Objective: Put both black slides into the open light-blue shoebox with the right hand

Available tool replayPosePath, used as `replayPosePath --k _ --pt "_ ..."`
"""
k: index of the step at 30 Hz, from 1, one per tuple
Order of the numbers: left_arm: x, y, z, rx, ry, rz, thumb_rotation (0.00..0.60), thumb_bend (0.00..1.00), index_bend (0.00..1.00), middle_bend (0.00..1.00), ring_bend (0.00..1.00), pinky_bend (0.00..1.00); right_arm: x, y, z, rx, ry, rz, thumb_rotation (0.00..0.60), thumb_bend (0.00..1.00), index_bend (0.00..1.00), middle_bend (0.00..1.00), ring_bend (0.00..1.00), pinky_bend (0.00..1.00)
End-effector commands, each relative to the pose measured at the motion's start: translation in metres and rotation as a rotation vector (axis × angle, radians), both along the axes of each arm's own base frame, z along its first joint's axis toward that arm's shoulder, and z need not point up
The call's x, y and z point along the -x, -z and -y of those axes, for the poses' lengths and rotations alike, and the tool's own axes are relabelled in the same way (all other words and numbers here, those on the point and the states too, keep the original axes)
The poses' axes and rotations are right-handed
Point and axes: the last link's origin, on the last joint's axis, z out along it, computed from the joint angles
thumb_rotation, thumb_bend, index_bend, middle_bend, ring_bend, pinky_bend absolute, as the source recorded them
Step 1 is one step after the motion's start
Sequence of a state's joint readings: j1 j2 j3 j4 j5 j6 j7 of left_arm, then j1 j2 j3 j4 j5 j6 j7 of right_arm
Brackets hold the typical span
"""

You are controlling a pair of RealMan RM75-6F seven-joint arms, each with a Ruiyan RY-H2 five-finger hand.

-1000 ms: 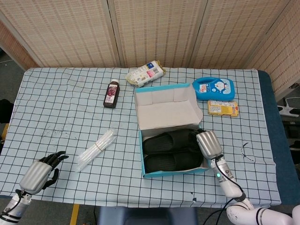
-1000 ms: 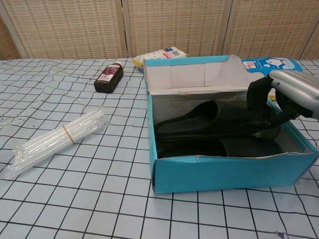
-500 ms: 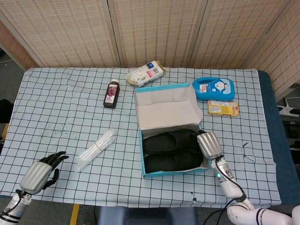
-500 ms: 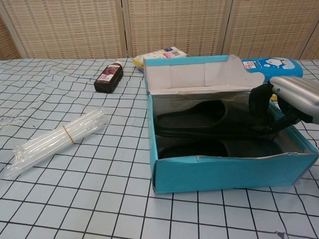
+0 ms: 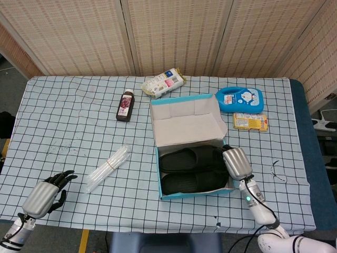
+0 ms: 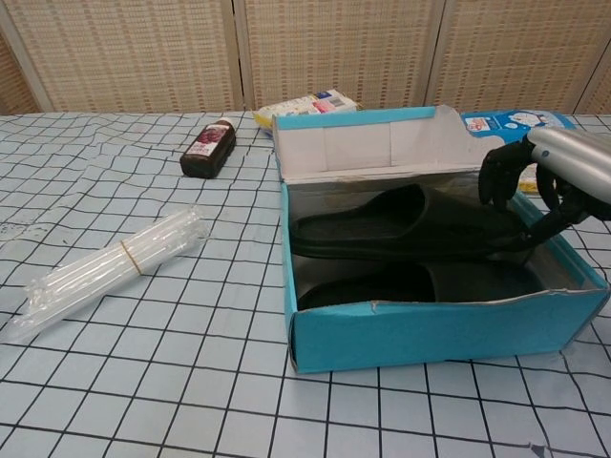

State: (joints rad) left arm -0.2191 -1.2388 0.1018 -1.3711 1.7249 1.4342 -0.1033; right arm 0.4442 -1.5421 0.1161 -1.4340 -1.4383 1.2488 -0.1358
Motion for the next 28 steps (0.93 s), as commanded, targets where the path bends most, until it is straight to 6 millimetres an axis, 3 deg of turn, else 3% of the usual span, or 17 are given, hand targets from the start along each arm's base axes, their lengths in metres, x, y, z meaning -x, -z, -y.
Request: replayPosePath --k 1,6,10,13,16,19,22,28 --pt "0.0 0.001 0.0 0.003 -0.005 0.003 0.6 0.71 0.21 0.14 0.23 0.45 -0.009 -0.015 -0.009 0.034 -0.052 0.035 0.6 0.02 0.49 0.56 0.39 0.67" --pt "0.0 0.001 0.0 0.005 -0.003 0.0 0.6 0.71 0.21 0.14 0.23 0.45 -0.013 -0.021 -0.014 0.049 -0.082 0.045 0.6 0.02 0.48 0.53 0.36 0.65" --pt "-0.001 0.0 0.001 0.0 -0.002 0.003 0.6 0.71 0.21 0.14 0.23 0.45 -0.006 -0.044 -0.029 0.063 -0.093 0.032 0.6 0.02 0.43 0.47 0.31 0.59" --pt "0.001 -0.002 0.0 -0.009 -0.006 0.005 0.6 0.71 0.21 0.14 0.23 0.45 0.01 -0.063 -0.043 0.125 -0.091 -0.041 0.6 0.02 0.41 0.44 0.27 0.54" --pt "0.001 -0.004 0.0 -0.017 -0.011 0.007 0.6 0.71 0.21 0.14 0.23 0.45 0.041 -0.08 -0.062 0.198 -0.046 -0.183 0.6 0.02 0.35 0.36 0.2 0.43" --pt "0.0 -0.005 0.001 -0.03 -0.005 0.003 0.6 0.71 0.21 0.14 0.23 0.45 0.068 -0.089 -0.079 0.231 0.042 -0.292 0.6 0.02 0.18 0.16 0.04 0.27" --pt "-0.002 -0.006 0.001 -0.038 -0.001 0.008 0.6 0.71 0.21 0.14 0.23 0.45 0.09 -0.1 -0.093 0.281 0.126 -0.305 0.6 0.01 0.04 0.01 0.0 0.11" --pt "-0.004 -0.004 0.001 -0.043 0.009 -0.001 0.6 0.71 0.21 0.14 0.23 0.45 0.098 -0.114 -0.094 0.367 0.142 -0.263 0.6 0.0 0.0 0.0 0.0 0.06"
